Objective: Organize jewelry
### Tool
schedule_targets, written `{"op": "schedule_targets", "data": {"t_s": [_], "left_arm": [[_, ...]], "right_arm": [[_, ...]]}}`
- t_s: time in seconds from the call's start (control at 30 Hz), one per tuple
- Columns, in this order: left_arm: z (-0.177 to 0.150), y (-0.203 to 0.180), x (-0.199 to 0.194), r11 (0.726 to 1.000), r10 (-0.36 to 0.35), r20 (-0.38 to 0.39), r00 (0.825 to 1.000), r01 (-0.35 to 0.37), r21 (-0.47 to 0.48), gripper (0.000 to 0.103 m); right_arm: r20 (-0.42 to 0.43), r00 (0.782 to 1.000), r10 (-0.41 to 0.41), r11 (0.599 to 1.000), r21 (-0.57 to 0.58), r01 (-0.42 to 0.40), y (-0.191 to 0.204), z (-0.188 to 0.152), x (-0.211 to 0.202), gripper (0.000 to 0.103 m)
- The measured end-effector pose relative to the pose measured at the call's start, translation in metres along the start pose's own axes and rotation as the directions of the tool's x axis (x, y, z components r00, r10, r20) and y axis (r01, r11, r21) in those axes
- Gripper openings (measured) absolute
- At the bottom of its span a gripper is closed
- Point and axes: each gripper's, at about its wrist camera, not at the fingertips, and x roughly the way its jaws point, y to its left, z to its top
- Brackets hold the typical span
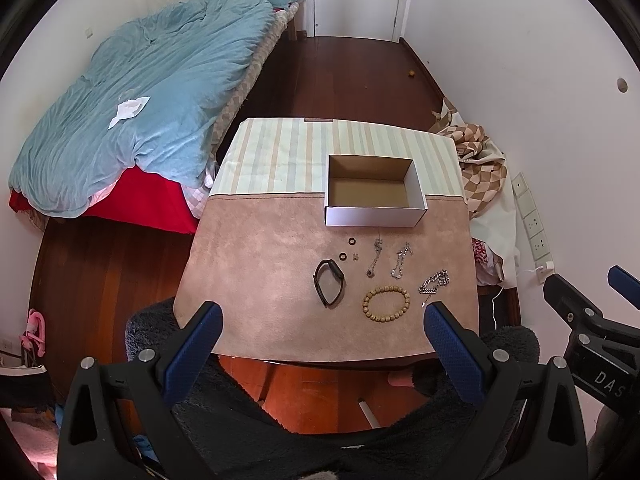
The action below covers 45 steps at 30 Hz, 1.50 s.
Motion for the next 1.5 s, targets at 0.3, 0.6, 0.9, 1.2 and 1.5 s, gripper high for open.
{"op": "schedule_targets", "data": {"t_s": [0.3, 0.6, 0.9, 1.2, 1.5], "left_arm": [[0.0010, 0.0012, -0.0016, 1.000, 0.000, 0.001, 1.000, 0.000, -0.005, 0.103], [-0.0005, 0.0025, -0.0038, 1.000, -0.002, 0.006, 1.000, 0.002, -0.009, 0.103], [-0.0002, 0.0038, -0.0009, 1.000, 0.000, 0.005, 1.000, 0.000, -0.006, 0.103], [-0.0008, 0.0053, 0.0001, 1.000, -0.001, 0.002, 1.000, 0.001, -0.006, 0.103], [0.0013, 0.0052, 0.0006, 1.000, -0.002, 0.002, 1.000, 0.002, -0.003, 0.103]], "right_arm": [[0.000, 1.000, 0.000, 1.000, -0.001, 0.000, 0.0007, -0.0004, -0.0001, 0.103], [0.001, 1.000, -0.001, 1.000, -0.001, 0.001, 0.0020, 0.0003, -0.0004, 0.103], [0.002, 1.000, 0.000, 1.000, -0.003, 0.000, 0.0041, 0.0013, -0.0016, 0.103], [0.002, 1.000, -0.003, 1.000, -0.002, 0.003, 0.0040, 0.0020, -0.0015, 0.103], [0.000, 1.000, -0.004, 1.000, -0.001, 0.004, 0.0031, 0.0028, -0.0009, 0.103]]}}
